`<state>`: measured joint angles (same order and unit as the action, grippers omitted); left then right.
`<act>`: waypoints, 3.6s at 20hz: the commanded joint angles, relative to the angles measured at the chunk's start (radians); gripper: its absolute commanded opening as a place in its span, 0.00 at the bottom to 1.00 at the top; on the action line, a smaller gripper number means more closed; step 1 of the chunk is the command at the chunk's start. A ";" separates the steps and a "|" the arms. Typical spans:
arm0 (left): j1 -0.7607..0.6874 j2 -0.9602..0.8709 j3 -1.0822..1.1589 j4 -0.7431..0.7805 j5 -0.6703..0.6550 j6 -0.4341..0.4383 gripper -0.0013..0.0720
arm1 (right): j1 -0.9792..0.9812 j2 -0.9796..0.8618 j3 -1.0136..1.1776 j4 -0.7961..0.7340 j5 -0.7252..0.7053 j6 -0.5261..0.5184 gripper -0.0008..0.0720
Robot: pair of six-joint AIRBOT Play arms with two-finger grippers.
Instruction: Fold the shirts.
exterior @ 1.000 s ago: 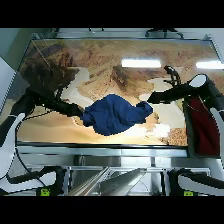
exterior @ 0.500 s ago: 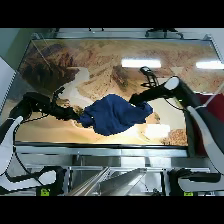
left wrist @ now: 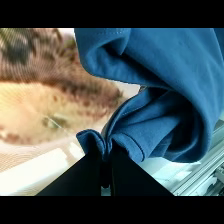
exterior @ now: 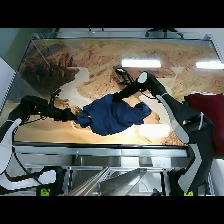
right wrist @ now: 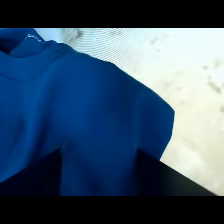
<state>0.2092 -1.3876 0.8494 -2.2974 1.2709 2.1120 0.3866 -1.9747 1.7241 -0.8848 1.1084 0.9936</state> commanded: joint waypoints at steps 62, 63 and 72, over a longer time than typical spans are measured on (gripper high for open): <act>-0.281 0.090 -0.167 0.099 0.047 -0.342 0.95 | -0.708 0.345 -0.335 -0.235 0.176 0.128 0.54; -0.300 0.095 -0.201 0.096 0.009 -0.352 0.95 | -0.701 0.323 -0.335 -0.208 0.175 0.127 0.54; -0.383 0.094 -0.238 0.095 -0.356 -0.360 0.71 | -0.590 0.185 -0.334 -0.105 0.110 0.076 0.54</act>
<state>-0.1635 -1.2945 0.6128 -2.2246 1.0523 1.7504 -0.2428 -1.7538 1.3888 -1.0073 1.2526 1.0866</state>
